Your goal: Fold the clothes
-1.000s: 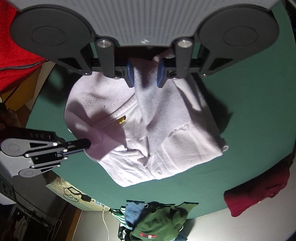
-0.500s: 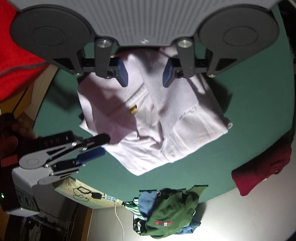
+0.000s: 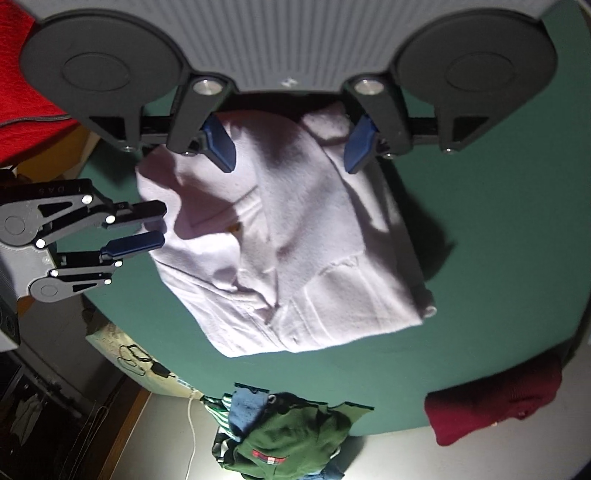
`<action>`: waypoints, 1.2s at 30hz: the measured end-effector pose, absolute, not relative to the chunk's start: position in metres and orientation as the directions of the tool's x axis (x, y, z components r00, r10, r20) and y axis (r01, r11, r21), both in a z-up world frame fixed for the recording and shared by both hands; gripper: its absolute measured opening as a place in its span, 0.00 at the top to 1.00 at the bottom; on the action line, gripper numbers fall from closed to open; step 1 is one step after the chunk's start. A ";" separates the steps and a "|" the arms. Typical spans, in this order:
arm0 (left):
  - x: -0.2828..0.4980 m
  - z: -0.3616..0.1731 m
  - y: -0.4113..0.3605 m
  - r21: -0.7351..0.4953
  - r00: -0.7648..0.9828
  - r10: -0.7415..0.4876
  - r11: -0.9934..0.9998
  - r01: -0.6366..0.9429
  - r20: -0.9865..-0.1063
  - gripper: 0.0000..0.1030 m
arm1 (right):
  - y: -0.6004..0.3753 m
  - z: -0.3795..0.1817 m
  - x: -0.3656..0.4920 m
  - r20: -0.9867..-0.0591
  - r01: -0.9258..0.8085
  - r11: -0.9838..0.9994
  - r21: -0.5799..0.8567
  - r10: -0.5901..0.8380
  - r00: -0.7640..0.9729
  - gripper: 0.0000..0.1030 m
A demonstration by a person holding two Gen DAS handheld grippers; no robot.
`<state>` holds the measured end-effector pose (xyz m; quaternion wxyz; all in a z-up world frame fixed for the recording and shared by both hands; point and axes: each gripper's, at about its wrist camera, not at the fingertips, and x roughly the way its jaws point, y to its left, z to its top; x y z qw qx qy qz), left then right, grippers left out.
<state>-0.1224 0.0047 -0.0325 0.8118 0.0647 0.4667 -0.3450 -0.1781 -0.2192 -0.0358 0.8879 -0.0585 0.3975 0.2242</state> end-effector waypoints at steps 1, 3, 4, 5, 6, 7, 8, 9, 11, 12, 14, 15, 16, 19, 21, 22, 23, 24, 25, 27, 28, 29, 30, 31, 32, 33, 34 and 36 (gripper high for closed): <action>-0.123 -0.033 0.005 -0.232 0.318 -0.509 0.751 0.618 -0.800 0.36 | -0.220 -0.037 -0.181 -0.739 -0.452 0.890 0.067 0.349 0.577 0.67; -0.122 -0.032 0.007 -0.251 0.317 -0.523 0.751 0.611 -0.792 0.36 | -0.217 -0.038 -0.184 -0.736 -0.461 0.886 0.047 0.343 0.584 0.67; -0.121 -0.032 0.007 -0.258 0.317 -0.528 0.751 0.607 -0.788 0.35 | -0.214 -0.037 -0.182 -0.728 -0.460 0.887 0.034 0.337 0.597 0.66; -0.118 -0.033 0.006 -0.260 0.317 -0.528 0.752 0.606 -0.788 0.35 | -0.210 -0.037 -0.180 -0.720 -0.459 0.888 0.020 0.331 0.609 0.66; -0.115 -0.033 0.005 -0.263 0.316 -0.529 0.753 0.604 -0.788 0.35 | -0.207 -0.037 -0.177 -0.714 -0.459 0.888 0.006 0.325 0.620 0.64; -0.112 -0.034 0.005 -0.265 0.316 -0.529 0.753 0.602 -0.788 0.35 | -0.202 -0.039 -0.174 -0.716 -0.464 0.886 -0.011 0.317 0.622 0.64; -0.109 -0.035 0.004 -0.267 0.314 -0.530 0.754 0.601 -0.788 0.35 | -0.198 -0.040 -0.170 -0.718 -0.468 0.884 -0.029 0.307 0.624 0.64; -0.107 -0.037 0.003 -0.270 0.309 -0.530 0.753 0.600 -0.790 0.39 | -0.195 -0.042 -0.168 -0.722 -0.469 0.882 -0.043 0.297 0.625 0.65; -0.104 -0.040 0.001 -0.275 0.303 -0.527 0.755 0.595 -0.794 0.46 | -0.196 -0.040 -0.164 -0.714 -0.462 0.887 -0.025 0.308 0.629 0.74; -0.104 -0.040 0.001 -0.276 0.303 -0.528 0.756 0.594 -0.793 0.52 | -0.197 -0.039 -0.163 -0.710 -0.458 0.889 -0.016 0.313 0.631 0.87; -0.107 -0.036 0.002 -0.286 0.307 -0.544 0.748 0.599 -0.781 0.58 | -0.201 -0.037 -0.161 -0.705 -0.437 0.900 -0.003 0.308 0.639 0.98; -0.108 -0.035 0.003 -0.292 0.309 -0.551 0.746 0.599 -0.775 0.62 | -0.204 -0.036 -0.160 -0.704 -0.421 0.907 0.002 0.300 0.643 0.98; -0.108 -0.035 0.004 -0.290 0.314 -0.550 0.749 0.596 -0.774 0.68 | -0.207 -0.035 -0.159 -0.703 -0.406 0.914 0.006 0.293 0.648 0.99; -0.109 -0.036 0.005 -0.281 0.328 -0.540 0.760 0.586 -0.775 0.83 | -0.216 -0.033 -0.158 -0.701 -0.358 0.933 0.021 0.270 0.660 0.99; -0.111 -0.036 0.007 -0.278 0.338 -0.537 0.766 0.580 -0.773 0.91 | -0.222 -0.032 -0.156 -0.699 -0.326 0.945 0.031 0.254 0.668 0.99; -0.111 -0.034 0.009 -0.280 0.342 -0.537 0.769 0.575 -0.771 0.91 | -0.225 -0.031 -0.156 -0.699 -0.309 0.950 0.036 0.245 0.672 0.99; -0.111 -0.033 0.011 -0.284 0.346 -0.539 0.771 0.571 -0.768 0.91 | -0.230 -0.030 -0.157 -0.700 -0.289 0.956 0.043 0.235 0.674 0.99; -0.112 -0.031 0.013 -0.287 0.349 -0.541 0.772 0.567 -0.766 0.91 | -0.236 -0.029 -0.157 -0.701 -0.268 0.962 0.050 0.225 0.677 0.99; -0.112 -0.031 0.014 -0.285 0.349 -0.538 0.774 0.566 -0.767 0.91 | -0.242 -0.028 -0.157 -0.703 -0.248 0.967 0.059 0.216 0.678 0.99; -0.112 -0.029 0.017 -0.281 0.350 -0.532 0.777 0.563 -0.771 0.91 | -0.248 -0.027 -0.158 -0.706 -0.216 0.974 0.067 0.199 0.680 0.99; -0.111 -0.029 0.018 -0.273 0.353 -0.525 0.781 0.562 -0.774 0.91 | -0.251 -0.027 -0.159 -0.707 -0.202 0.978 0.061 0.185 0.683 0.99; -0.110 -0.029 0.019 -0.265 0.357 -0.518 0.784 0.561 -0.777 0.91 | -0.252 -0.027 -0.159 -0.709 -0.189 0.981 0.052 0.170 0.685 0.99; -0.109 -0.029 0.020 -0.257 0.364 -0.511 0.790 0.557 -0.779 0.90 | -0.254 -0.028 -0.159 -0.711 -0.175 0.984 0.046 0.155 0.686 1.00; -0.105 -0.028 0.021 -0.250 0.375 -0.503 0.797 0.549 -0.779 0.88 | -0.256 -0.029 -0.159 -0.712 -0.159 0.986 0.048 0.145 0.687 1.00; -0.101 -0.027 0.023 -0.247 0.385 -0.496 0.805 0.540 -0.778 0.88 | -0.259 -0.030 -0.157 -0.712 -0.147 0.988 0.056 0.142 0.688 0.99; -0.097 -0.026 0.024 -0.240 0.396 -0.488 0.813 0.531 -0.778 0.87 | -0.261 -0.032 -0.155 -0.712 -0.134 0.989 0.063 0.139 0.689 0.99; -0.094 -0.026 0.023 -0.221 0.410 -0.474 0.820 0.528 -0.779 0.83 | -0.262 -0.033 -0.154 -0.711 -0.123 0.990 0.068 0.134 0.690 0.99; -0.087 -0.025 0.023 -0.185 0.438 -0.446 0.834 0.520 -0.781 0.82 | -0.262 -0.036 -0.149 -0.704 -0.104 0.993 0.060 0.116 0.701 0.99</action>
